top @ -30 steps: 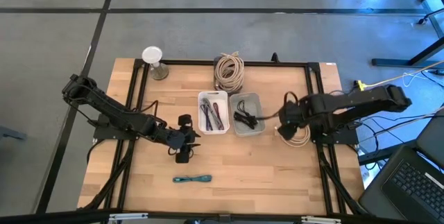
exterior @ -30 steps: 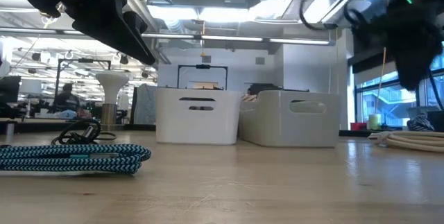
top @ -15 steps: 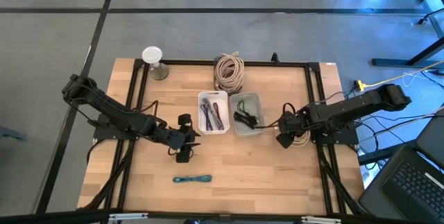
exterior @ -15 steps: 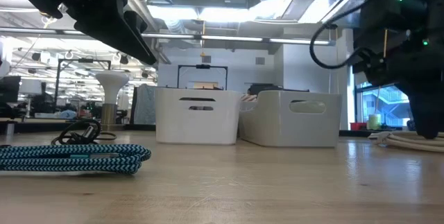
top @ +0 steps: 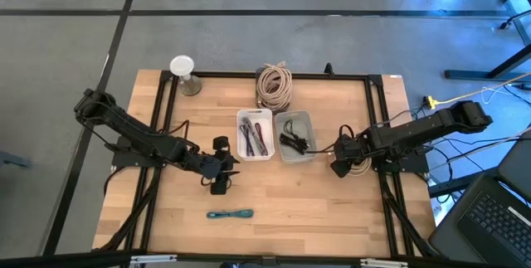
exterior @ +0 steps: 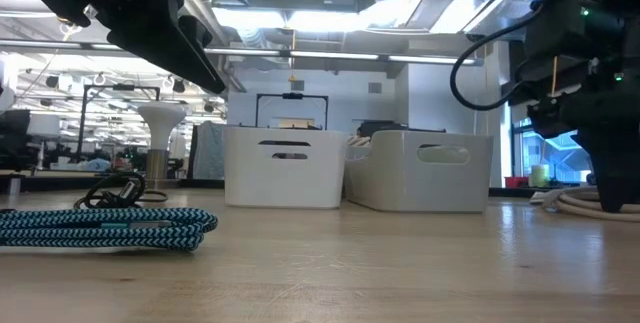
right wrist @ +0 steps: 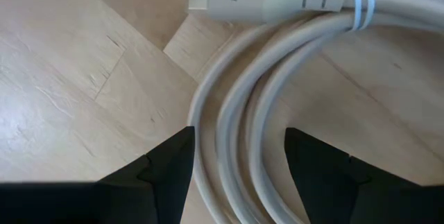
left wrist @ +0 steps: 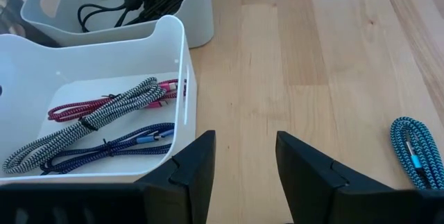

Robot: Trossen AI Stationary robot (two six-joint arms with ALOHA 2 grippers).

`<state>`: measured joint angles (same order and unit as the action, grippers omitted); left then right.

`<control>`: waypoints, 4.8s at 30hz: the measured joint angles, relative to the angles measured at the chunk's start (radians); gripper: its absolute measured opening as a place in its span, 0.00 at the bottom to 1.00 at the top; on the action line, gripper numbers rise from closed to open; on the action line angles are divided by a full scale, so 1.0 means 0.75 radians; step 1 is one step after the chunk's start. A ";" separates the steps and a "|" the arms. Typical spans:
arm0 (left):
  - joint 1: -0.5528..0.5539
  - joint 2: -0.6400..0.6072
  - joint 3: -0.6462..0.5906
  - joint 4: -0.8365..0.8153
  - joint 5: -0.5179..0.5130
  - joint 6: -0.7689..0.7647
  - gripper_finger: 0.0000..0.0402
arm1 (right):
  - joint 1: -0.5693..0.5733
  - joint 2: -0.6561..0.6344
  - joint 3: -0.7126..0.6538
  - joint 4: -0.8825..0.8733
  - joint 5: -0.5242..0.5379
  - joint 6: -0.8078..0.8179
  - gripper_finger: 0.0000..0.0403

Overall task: Pick & Place USB Port
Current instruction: Put the brown HDMI cable into the black bin, then put the blue patterned charger cable into the white bin

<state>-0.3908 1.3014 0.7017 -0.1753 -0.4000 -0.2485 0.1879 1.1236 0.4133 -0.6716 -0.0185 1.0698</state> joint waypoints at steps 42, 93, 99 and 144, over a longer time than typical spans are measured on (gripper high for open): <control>0.000 0.000 0.000 0.038 -0.143 0.000 0.36 | -0.198 0.123 1.021 -0.021 0.577 -0.636 0.02; -0.001 0.000 0.000 0.061 -0.142 0.036 0.36 | -0.806 1.696 2.573 -0.789 0.198 -1.228 0.03; -0.001 0.000 0.000 0.061 -0.141 0.036 0.36 | -0.805 1.698 2.573 -0.736 0.198 -1.249 0.23; -0.348 0.007 0.001 -0.236 0.256 -0.465 0.36 | -0.196 1.187 2.558 -1.199 0.568 -1.081 0.38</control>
<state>-0.6518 1.3064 0.7021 -0.3520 -0.2083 -0.5969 0.0408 2.0136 2.3322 -1.5711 0.4076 0.2594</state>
